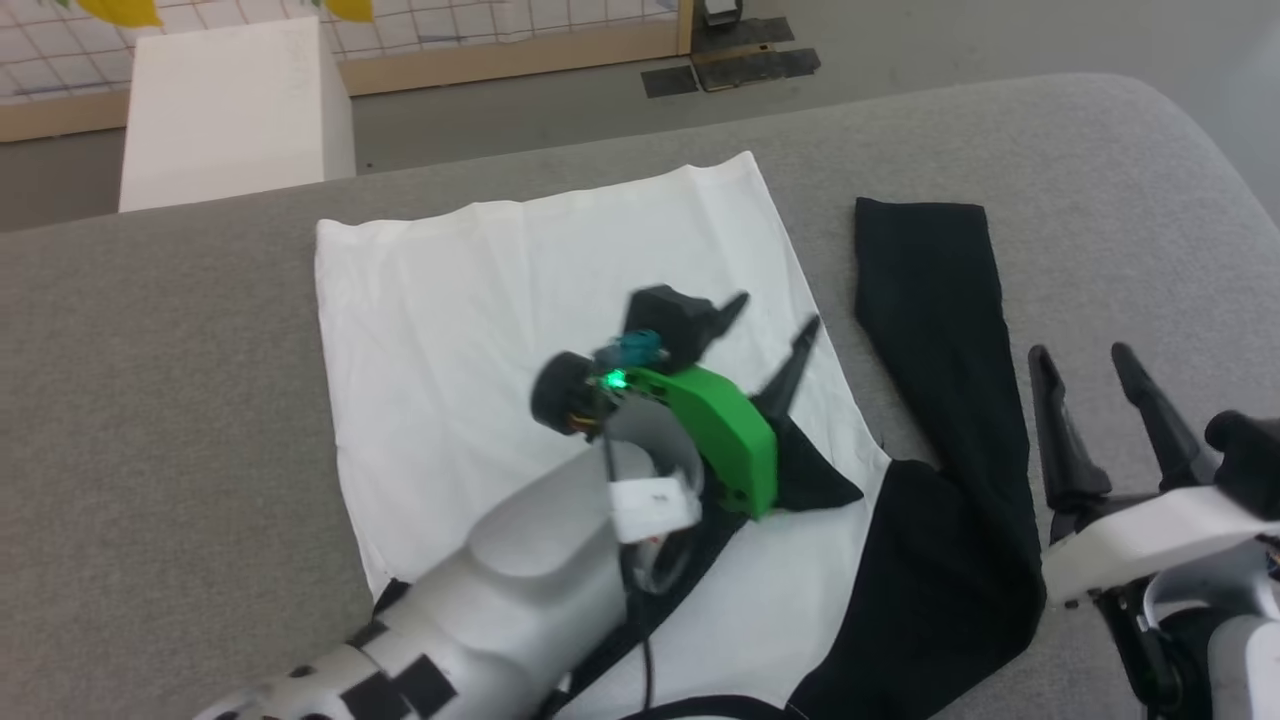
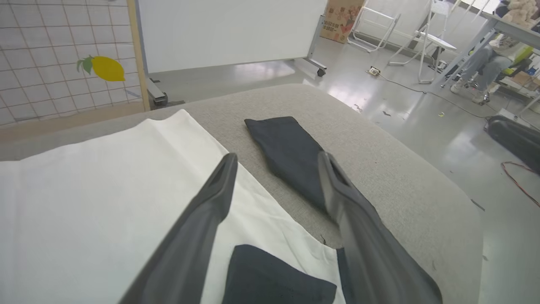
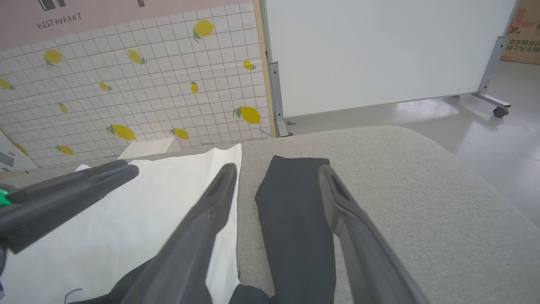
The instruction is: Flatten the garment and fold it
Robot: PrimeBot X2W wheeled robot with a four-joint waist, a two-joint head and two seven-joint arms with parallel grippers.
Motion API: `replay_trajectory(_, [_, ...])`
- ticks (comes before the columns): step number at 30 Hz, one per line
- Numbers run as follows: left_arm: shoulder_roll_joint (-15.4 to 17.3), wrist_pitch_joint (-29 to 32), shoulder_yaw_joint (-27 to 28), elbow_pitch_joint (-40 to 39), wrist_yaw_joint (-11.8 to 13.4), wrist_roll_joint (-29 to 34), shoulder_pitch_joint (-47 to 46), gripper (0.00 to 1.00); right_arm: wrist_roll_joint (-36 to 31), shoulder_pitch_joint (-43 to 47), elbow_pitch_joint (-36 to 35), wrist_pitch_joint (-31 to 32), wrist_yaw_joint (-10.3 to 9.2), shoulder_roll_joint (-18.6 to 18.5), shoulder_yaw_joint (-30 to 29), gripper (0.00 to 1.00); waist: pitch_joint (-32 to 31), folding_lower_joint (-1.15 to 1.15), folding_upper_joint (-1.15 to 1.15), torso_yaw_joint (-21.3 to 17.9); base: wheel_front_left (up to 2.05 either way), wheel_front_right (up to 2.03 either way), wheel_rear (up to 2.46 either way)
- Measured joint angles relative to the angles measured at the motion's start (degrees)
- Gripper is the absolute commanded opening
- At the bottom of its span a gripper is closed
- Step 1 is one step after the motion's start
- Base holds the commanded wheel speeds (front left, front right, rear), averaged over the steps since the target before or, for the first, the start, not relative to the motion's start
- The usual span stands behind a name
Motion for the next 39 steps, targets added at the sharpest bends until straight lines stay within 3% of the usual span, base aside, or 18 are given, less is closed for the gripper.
replay_trajectory(4, [5.06, -1.98, 6.83, -3.49, 0.74, 1.15, 0.76, 1.0, -0.03, -4.22, 3.16, 0.31, 0.0, -1.34, -1.23, 1.0, -0.22, 0.0, 0.0, 1.4, 0.0, 0.0, 0.0])
replay_trajectory(9, [11.5, -2.25, 21.83, -15.01, 1.98, 9.38, 8.34, 1.0, 0.12, -11.71, 10.99, 0.35, 0.0, -3.43, -3.9, 1.0, 1.04, 0.0, 0.0, 2.76, 0.0, 0.0, 0.0])
replay_trajectory(15, [13.92, -2.24, 34.21, -24.77, 1.42, 17.7, 19.8, 1.0, 1.13, -21.86, 23.8, 2.3, 0.0, -6.12, -8.0, 1.0, 3.39, 0.0, 0.0, 4.51, 0.0, 0.0, 0.0])
replay_trajectory(18, [13.77, -2.24, 39.41, -29.2, 0.08, 21.78, 24.93, 1.0, 1.42, -28.65, 32.41, 4.11, 0.0, -7.66, -11.49, 1.0, 5.41, 0.0, 0.0, 5.89, 0.0, 0.0, 0.0])
replay_trajectory(25, [11.5, -2.24, 45.95, -33.65, -1.46, 26.28, 29.97, 1.0, -0.91, -38.97, 44.61, 8.66, 0.0, -10.47, -17.95, 1.0, 9.98, 0.0, 0.0, 8.09, 0.0, 0.0, 0.0])
replay_trajectory(32, [9.36, -2.24, 49.71, -35.66, -3.48, 29.45, 30.7, 1.0, -4.71, -46.74, 52.25, 13.6, 0.0, -12.79, -22.6, 1.0, 15.22, 0.0, 0.0, 10.11, 0.0, 0.0, 0.0])
replay_trajectory(39, [7.84, -2.25, 52.38, -36.65, -4.71, 31.4, 30.73, 1.0, -7.24, -51.43, 55.27, 17.61, 0.0, -13.46, -22.92, 1.0, 20.13, 0.01, 0.0, 11.61, 0.0, 0.0, 0.0])
